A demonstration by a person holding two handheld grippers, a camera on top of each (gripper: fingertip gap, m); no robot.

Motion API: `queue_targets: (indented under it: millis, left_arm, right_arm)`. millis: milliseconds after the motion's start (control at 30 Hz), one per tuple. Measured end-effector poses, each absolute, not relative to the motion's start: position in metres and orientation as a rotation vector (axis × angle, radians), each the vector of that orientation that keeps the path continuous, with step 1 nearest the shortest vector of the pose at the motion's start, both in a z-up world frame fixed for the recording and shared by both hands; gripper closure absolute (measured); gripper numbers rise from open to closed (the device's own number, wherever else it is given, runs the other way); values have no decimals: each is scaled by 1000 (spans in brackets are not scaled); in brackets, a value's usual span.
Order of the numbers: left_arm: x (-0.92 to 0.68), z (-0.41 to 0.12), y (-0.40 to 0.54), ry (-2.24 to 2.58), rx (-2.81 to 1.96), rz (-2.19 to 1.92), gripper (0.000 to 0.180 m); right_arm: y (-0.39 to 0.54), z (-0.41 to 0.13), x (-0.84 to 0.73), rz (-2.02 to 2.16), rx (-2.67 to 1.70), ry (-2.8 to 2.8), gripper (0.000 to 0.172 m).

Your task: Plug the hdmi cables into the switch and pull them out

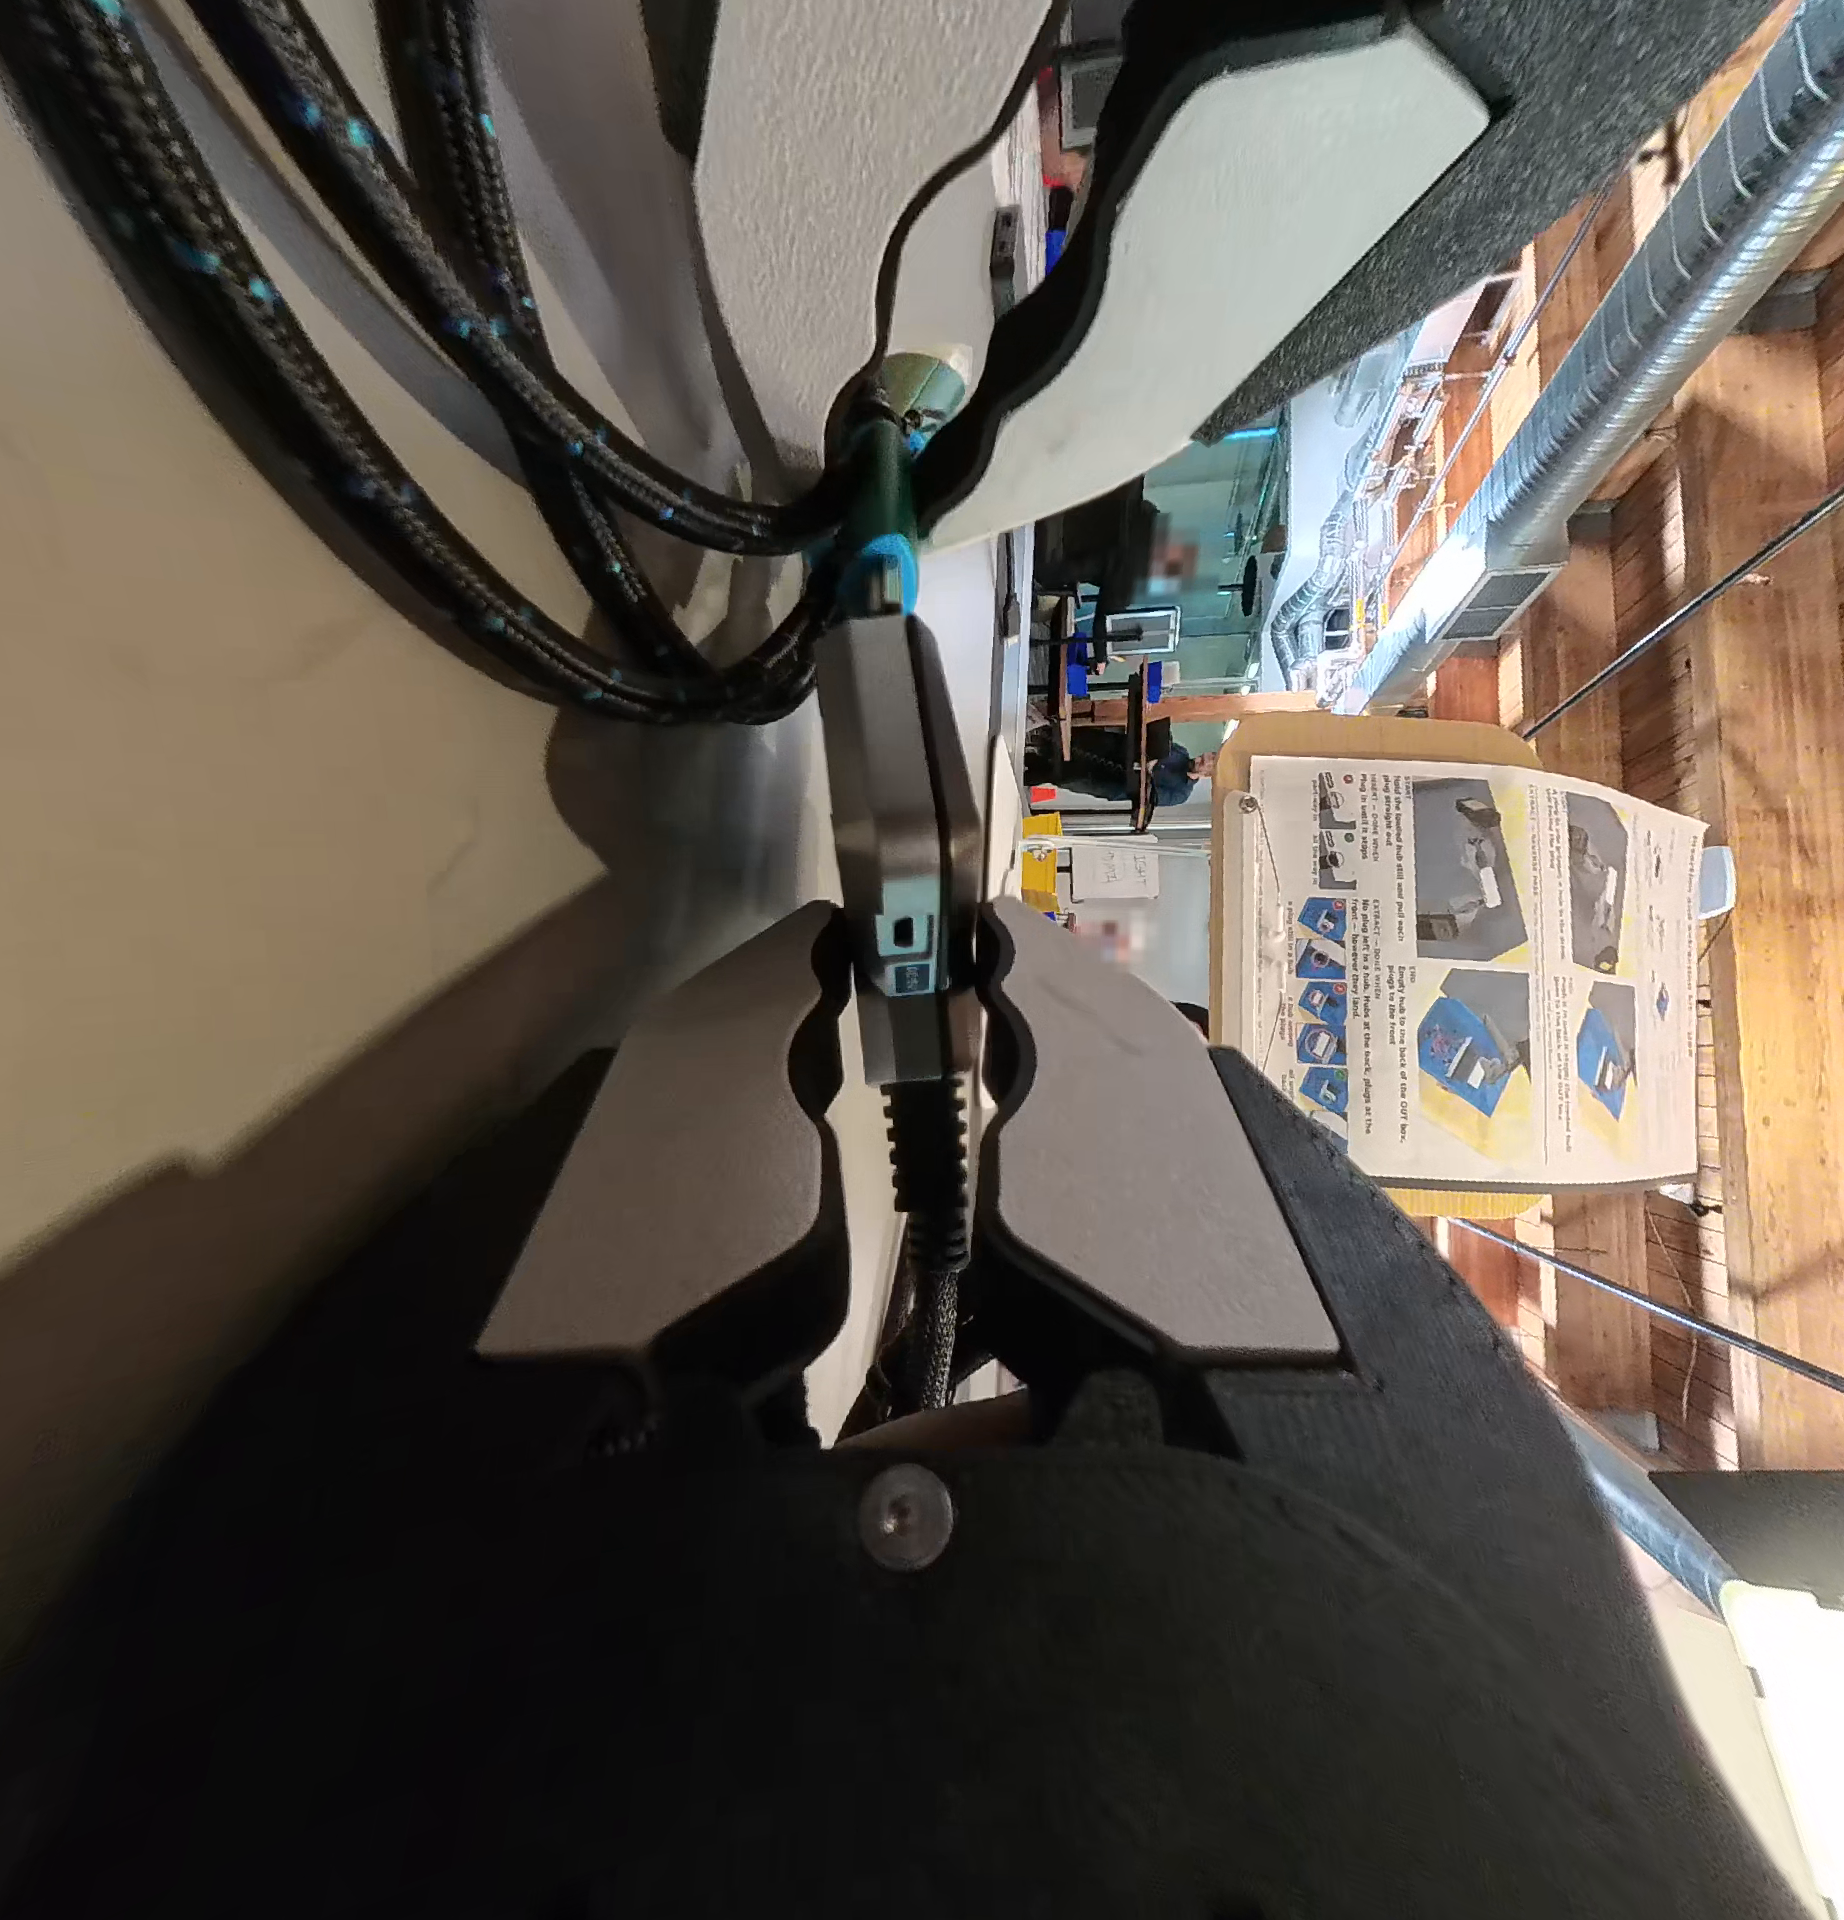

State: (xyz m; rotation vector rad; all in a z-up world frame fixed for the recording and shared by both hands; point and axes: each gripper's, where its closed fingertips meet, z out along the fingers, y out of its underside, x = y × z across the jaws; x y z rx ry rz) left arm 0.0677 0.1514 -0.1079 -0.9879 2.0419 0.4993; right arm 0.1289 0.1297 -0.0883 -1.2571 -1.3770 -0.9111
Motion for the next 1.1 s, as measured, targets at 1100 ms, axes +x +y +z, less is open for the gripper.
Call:
queue_targets:
  millis: [1100]
  left_arm:
    - [90,-106,145,1939,-696,335,160]
  right_arm:
    - [131,-93,131,-878,-1372,-1340,151]
